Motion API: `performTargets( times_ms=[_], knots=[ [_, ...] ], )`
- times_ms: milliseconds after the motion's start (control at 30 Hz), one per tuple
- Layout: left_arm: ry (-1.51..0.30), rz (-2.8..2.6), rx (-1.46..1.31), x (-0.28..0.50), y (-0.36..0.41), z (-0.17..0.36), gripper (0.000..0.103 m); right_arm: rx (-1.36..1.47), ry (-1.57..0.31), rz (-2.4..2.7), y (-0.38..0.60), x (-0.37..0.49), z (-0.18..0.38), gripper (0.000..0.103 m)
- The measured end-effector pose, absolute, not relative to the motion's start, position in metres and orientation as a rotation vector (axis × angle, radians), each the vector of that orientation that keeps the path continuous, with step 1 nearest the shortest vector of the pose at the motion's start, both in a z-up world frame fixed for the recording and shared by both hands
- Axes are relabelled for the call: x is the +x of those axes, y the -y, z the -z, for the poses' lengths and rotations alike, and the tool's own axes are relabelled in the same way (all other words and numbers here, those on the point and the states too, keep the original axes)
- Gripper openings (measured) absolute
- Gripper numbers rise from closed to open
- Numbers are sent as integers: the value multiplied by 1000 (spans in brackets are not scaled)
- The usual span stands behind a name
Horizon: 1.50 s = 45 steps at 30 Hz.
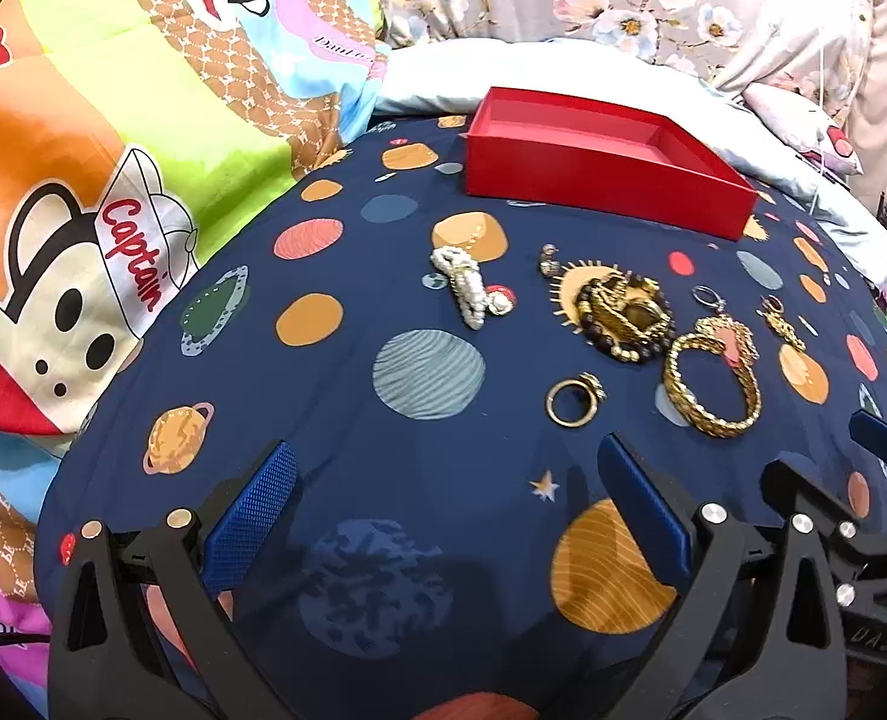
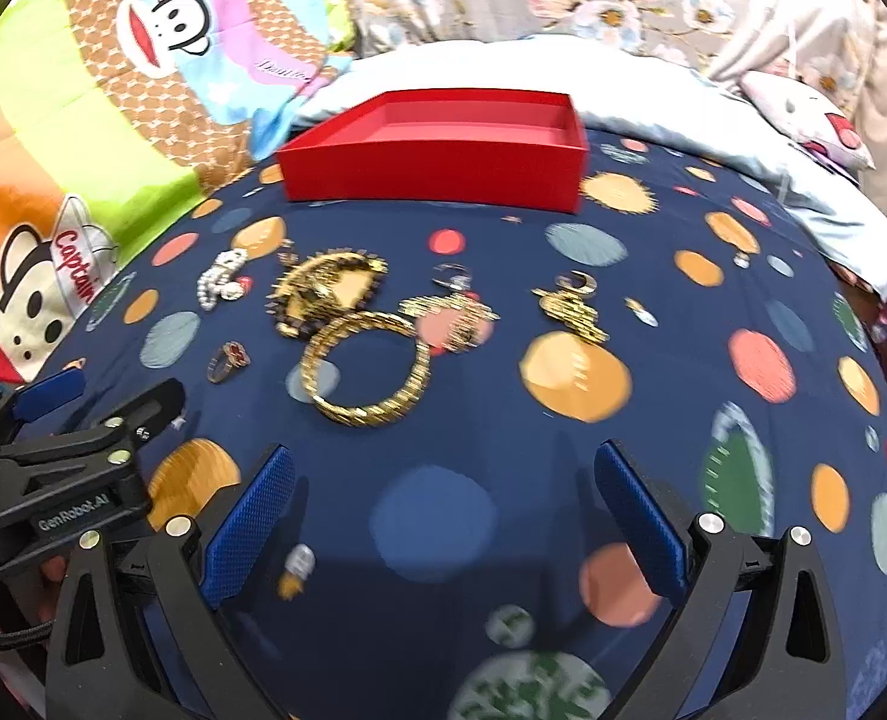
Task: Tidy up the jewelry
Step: 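Move left tool toward pearl brooch while right tool approaches gold bangle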
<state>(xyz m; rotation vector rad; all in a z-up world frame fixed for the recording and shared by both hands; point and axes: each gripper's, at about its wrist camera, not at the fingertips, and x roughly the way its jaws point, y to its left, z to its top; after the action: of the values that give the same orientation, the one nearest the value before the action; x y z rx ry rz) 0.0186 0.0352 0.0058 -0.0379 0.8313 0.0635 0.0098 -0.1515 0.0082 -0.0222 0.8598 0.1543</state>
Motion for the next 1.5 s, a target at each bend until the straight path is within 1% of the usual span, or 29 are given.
performTargets(
  times_ms=[300, 367, 533, 667, 900, 1100, 1167, 1367, 1500],
  knots=[
    [-850, -102, -21, 24, -43, 0, 98, -16, -880, -193, 134, 25, -6, 88],
    [-852, -108, -24, 25, -46, 1, 98, -14, -892, -195, 132, 29, -4, 83],
    [-858, -106, -42, 26, -49, 3, 98, -6, -906, -199, 130, 34, -1, 77],
    [-861, -113, -41, 26, -49, 4, 98, 2, -915, -198, 128, 37, 0, 70],
    [-864, -120, -61, 26, -52, 5, 98, -1, -916, -202, 125, 40, 1, 66],
    [-864, -122, -65, 26, -53, 5, 98, -2, -915, -201, 124, 41, 1, 59],
    [-863, -121, -70, 25, -53, 5, 98, 0, -913, -202, 124, 41, 1, 50],
    [-871, -117, -109, 26, -62, 4, 98, 18, -911, -220, 128, 41, 0, 48],
    [-841, -116, -111, 32, -65, -7, 98, 33, -902, -230, 132, 38, -1, 48]
  ],
)
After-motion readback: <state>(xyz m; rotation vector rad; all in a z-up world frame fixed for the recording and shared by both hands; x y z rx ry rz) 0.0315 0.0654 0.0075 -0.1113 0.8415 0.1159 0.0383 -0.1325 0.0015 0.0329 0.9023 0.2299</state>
